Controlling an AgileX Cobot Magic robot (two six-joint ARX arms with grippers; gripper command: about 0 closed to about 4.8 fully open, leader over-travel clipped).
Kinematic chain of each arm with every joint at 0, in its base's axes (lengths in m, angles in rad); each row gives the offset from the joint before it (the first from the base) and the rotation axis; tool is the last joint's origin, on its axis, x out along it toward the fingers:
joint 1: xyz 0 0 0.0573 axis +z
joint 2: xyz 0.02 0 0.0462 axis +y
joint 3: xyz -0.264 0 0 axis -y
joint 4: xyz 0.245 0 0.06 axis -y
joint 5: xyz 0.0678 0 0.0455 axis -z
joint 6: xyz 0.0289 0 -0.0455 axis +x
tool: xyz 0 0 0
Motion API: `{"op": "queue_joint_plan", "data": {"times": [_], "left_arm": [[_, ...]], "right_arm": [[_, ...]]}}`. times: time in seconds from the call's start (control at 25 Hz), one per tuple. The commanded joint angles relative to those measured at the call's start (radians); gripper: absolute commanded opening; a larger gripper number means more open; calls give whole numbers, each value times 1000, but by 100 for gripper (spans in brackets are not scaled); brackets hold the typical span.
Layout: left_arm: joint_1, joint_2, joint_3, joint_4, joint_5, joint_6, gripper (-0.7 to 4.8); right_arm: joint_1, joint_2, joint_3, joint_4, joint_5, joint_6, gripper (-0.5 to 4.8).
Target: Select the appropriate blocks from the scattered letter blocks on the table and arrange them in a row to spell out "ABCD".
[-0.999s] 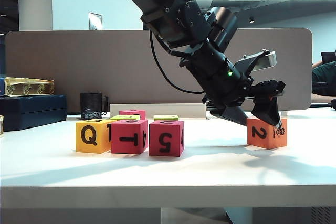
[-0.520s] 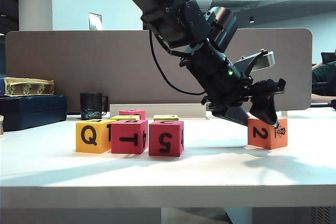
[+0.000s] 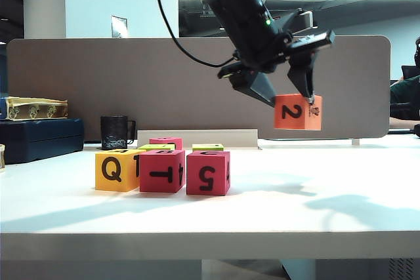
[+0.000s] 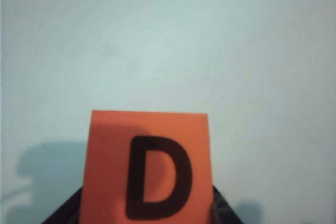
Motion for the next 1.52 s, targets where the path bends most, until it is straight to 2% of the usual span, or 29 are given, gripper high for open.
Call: {"op": "queue_joint_plan", "data": {"times": [0.04, 0.48, 0.8, 0.88, 1.36, 1.52], "left_arm": [[-2, -14, 1, -82, -6, -124, 268], [-3, -5, -13, -238, -53, -370, 268], [-5, -5, -21, -354, -53, -419, 268], [-5, -5, -41, -357, -42, -460, 268], [-35, -6, -71, -322, -13, -462, 283], [-35, -6, -71, -326, 0, -462, 319]], "right_arm": [[1, -3, 4, 5, -2, 2, -1], [1, -2, 4, 6, -2, 2, -1], [1, -2, 4, 6, -2, 1, -1], [1, -2, 4, 5, -2, 1, -1], [1, -2, 4, -1, -2, 1, -1], [1, -2, 4, -3, -2, 1, -1]]}}
